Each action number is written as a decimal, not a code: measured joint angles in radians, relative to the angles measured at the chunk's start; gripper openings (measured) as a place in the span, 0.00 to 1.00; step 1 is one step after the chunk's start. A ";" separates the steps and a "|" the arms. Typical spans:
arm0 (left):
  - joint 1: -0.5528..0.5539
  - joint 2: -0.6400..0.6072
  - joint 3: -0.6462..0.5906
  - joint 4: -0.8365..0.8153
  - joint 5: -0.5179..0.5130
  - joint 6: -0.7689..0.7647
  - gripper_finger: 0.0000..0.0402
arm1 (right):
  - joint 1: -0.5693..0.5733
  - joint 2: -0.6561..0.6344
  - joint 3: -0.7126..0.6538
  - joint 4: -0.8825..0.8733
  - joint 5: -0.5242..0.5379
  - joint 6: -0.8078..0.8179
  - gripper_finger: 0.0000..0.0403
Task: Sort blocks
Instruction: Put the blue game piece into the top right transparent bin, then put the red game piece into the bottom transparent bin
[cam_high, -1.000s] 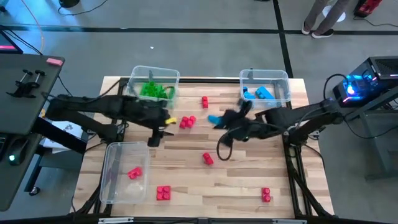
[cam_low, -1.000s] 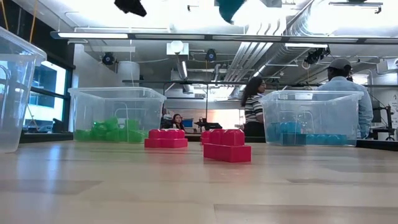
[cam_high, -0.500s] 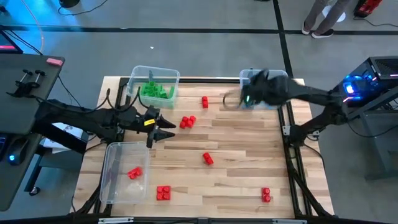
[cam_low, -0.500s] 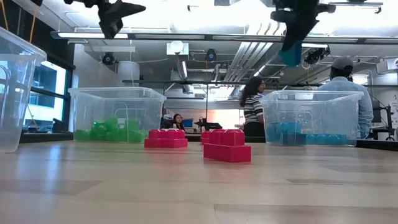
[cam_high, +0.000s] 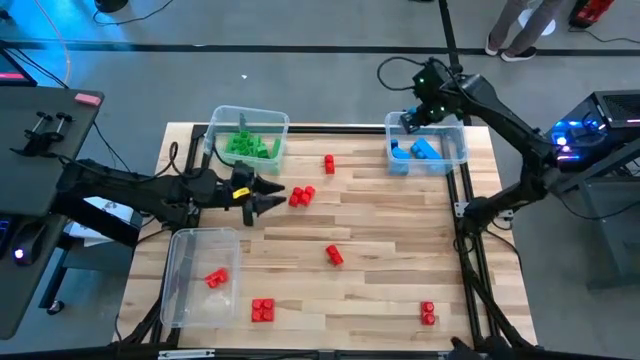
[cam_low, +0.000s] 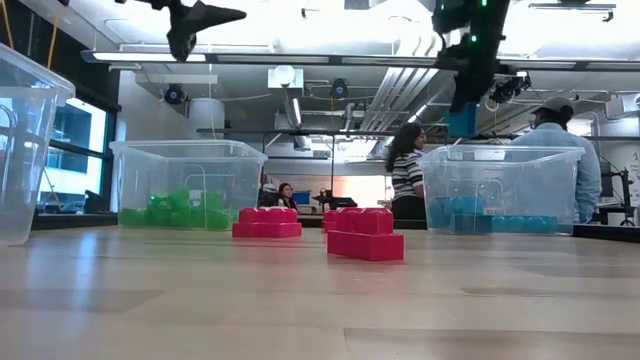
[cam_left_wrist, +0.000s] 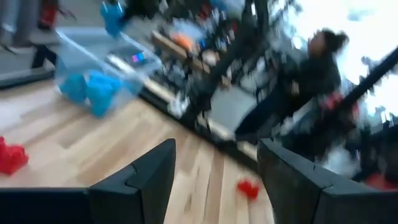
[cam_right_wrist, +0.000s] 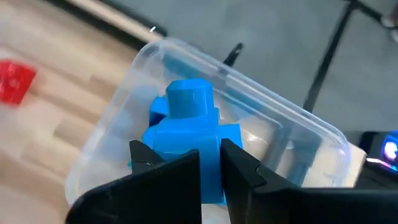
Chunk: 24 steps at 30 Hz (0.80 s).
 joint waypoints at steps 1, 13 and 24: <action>0.000 0.000 0.000 0.023 -0.030 -0.010 0.53 | -0.014 0.012 0.000 0.000 -0.031 -0.043 0.00; -0.010 0.000 0.000 0.200 -0.177 -0.074 0.53 | -0.131 0.122 0.000 -0.035 -0.142 -0.163 0.24; 0.047 0.000 0.000 0.196 -0.149 0.126 0.53 | -0.105 0.059 0.000 -0.189 -0.234 -0.067 0.51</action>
